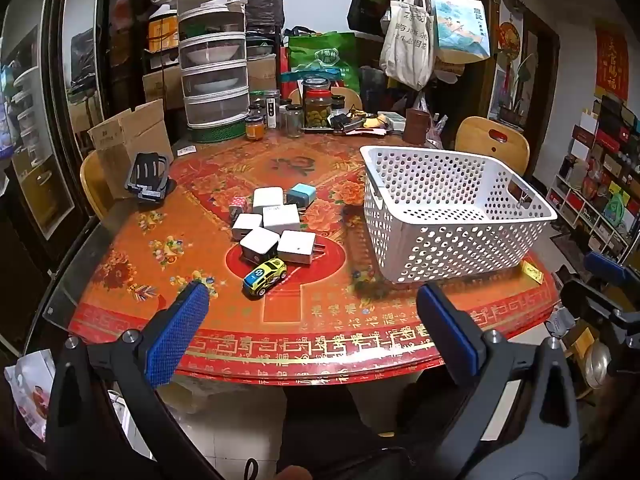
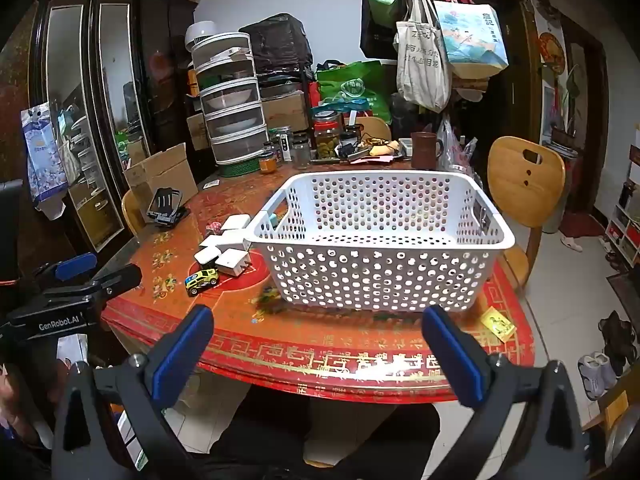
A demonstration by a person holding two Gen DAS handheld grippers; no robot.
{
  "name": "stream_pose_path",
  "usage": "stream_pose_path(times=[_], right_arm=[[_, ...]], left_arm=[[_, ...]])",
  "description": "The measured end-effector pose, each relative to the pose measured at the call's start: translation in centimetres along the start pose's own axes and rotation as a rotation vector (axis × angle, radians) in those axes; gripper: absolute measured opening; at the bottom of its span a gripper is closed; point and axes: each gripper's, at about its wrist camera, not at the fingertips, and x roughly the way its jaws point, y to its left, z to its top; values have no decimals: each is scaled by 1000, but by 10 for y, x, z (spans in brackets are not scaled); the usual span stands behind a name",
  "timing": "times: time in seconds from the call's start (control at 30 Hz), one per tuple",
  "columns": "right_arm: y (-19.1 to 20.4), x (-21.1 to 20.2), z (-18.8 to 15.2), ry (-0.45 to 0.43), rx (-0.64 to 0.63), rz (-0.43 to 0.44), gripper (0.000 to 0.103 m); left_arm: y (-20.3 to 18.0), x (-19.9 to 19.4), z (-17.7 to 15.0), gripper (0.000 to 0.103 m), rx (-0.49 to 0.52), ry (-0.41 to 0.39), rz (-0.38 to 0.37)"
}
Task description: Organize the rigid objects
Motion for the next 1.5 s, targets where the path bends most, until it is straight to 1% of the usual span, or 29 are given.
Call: stream_pose_path(times=[0.5,1.5], right_arm=[[0,1,0,8,4,1,103],[4,0,-2,10,-2,0,103]], left_arm=[[3,2,1,102,-9,4,-9],[0,2,-1,102,10,8,-3]])
